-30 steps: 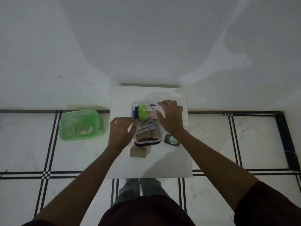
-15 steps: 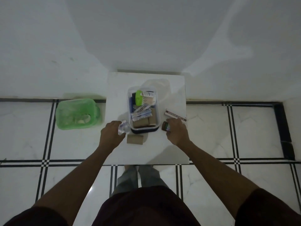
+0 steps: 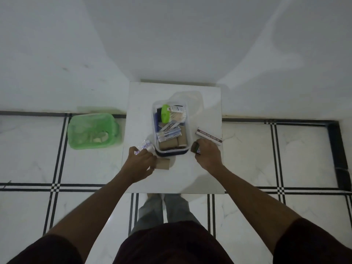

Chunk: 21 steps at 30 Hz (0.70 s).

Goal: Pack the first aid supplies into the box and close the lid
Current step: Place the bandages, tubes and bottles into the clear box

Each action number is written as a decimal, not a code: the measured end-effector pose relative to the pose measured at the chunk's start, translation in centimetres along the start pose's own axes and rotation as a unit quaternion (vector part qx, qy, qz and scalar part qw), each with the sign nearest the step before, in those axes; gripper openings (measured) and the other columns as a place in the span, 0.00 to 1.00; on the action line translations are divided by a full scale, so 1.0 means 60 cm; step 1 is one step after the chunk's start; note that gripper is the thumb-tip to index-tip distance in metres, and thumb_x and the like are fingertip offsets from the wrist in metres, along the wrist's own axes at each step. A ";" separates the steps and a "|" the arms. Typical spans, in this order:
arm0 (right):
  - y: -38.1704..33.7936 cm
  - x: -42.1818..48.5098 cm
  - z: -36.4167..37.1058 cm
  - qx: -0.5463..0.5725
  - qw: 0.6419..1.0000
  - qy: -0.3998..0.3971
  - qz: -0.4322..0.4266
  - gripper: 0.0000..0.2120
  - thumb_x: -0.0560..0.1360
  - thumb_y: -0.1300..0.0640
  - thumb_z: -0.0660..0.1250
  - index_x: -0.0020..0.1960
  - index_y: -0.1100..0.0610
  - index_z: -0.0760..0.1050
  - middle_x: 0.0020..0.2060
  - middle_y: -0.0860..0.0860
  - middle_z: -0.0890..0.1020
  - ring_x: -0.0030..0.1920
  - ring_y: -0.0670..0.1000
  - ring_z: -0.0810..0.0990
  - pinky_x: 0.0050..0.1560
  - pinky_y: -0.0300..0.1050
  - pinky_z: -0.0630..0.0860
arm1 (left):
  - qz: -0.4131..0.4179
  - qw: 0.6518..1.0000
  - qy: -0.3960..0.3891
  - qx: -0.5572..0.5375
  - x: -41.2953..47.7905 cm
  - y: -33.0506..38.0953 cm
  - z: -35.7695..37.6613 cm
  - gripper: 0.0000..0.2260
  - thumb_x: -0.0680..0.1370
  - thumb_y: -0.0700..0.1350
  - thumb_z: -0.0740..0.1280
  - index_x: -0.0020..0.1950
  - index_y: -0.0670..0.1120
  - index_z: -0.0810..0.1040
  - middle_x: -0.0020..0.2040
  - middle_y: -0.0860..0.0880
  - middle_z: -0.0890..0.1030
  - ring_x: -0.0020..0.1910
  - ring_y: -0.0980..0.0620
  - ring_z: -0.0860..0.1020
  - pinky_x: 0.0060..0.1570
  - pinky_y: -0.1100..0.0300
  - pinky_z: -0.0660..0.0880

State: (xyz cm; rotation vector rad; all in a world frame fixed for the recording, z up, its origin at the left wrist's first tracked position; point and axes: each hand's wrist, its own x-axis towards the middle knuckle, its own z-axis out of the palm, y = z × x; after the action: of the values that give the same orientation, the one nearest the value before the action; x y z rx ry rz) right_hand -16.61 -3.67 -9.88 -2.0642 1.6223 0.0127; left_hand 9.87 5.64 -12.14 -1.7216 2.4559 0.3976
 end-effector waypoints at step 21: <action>-0.119 0.069 -0.091 0.093 0.973 0.073 -0.201 0.23 0.68 0.62 0.74 0.62 0.64 0.76 0.56 0.61 0.80 0.56 0.60 0.77 0.55 0.52 0.77 | -0.074 0.960 0.235 -0.132 0.015 -0.003 -0.136 0.15 0.65 0.52 0.71 0.48 0.47 0.80 0.45 0.52 0.83 0.46 0.51 0.77 0.46 0.54 0.66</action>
State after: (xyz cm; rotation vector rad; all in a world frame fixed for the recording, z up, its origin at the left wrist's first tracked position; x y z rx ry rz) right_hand -10.56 -8.45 -3.68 -2.2454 1.2021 -0.4230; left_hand 10.17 2.48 -4.55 -2.3286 2.6498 0.3455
